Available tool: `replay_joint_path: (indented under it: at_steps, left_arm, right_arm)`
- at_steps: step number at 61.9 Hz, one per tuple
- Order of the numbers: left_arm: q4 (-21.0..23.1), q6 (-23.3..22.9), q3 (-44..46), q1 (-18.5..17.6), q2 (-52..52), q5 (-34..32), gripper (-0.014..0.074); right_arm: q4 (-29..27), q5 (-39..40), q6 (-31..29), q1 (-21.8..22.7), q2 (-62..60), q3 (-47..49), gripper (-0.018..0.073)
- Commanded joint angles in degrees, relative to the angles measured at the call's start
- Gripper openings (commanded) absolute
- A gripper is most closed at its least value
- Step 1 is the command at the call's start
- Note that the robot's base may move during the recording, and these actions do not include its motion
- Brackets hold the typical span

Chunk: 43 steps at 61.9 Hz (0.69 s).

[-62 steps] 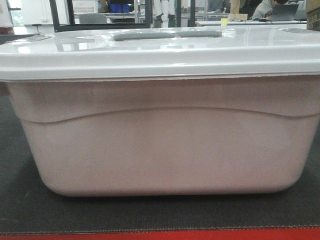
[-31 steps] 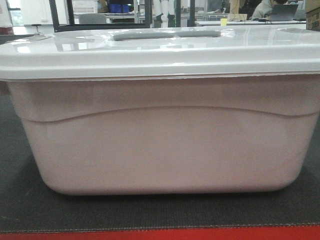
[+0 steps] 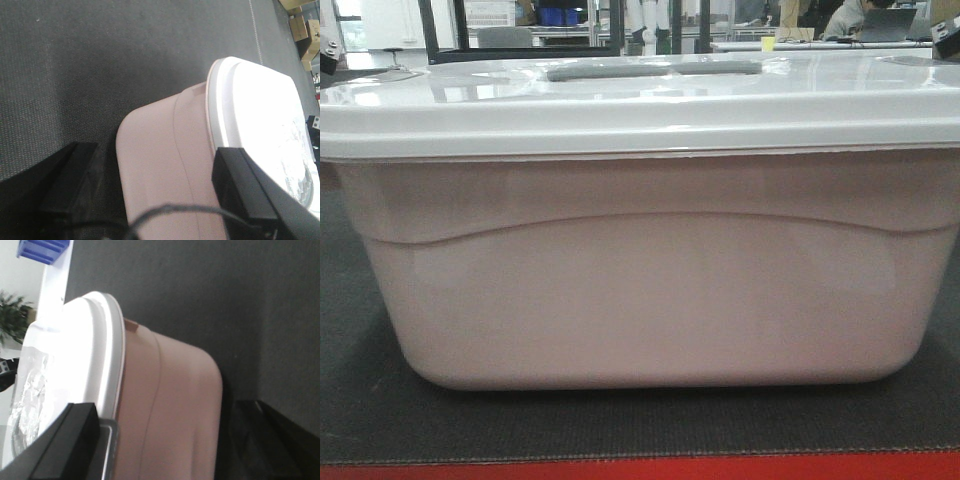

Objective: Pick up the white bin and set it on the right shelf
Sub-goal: 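Close both grippers on the lid rims at the bin's ends, then lift the pink bin off the table with both grippers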

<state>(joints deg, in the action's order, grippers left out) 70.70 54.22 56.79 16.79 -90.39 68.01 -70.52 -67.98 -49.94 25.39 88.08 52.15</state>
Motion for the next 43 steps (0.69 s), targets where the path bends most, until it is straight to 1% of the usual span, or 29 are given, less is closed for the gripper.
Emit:
replay_joint_path:
  at_steps: [1,8,20,31,38,43]
  left_arm:
    - [4.03,-0.38,1.52,-1.06,1.83,8.64,0.0376]
    - [4.66,-1.60,1.52,-2.50,2.04,8.64,0.0376]
    - [4.92,-3.28,1.52,-4.52,3.55,8.64,0.0376]
    - [5.29,-3.87,1.52,-4.52,4.90,8.64,0.0376]
    - [7.59,-5.23,1.52,-4.52,5.38,8.64,0.0375]
    - [7.97,-5.51,1.52,-4.93,5.37,8.64,0.0375]
  right_arm:
    - [-6.96,-8.63,-2.42,0.03,-2.00,-1.72,0.0633]
    - [-9.68,-8.68,-3.99,-0.16,-2.00,-4.81,0.0633]
    - [-11.24,-8.68,-3.98,-1.15,-3.62,-5.51,0.0633]
    - [-14.64,-8.68,-3.98,-1.14,-7.02,-5.51,0.0633]
    - [-15.27,-8.68,-3.86,-1.30,-8.03,-5.51,0.0633]
    - [-15.33,-8.68,-3.50,-2.08,-8.09,-5.51,0.0633]
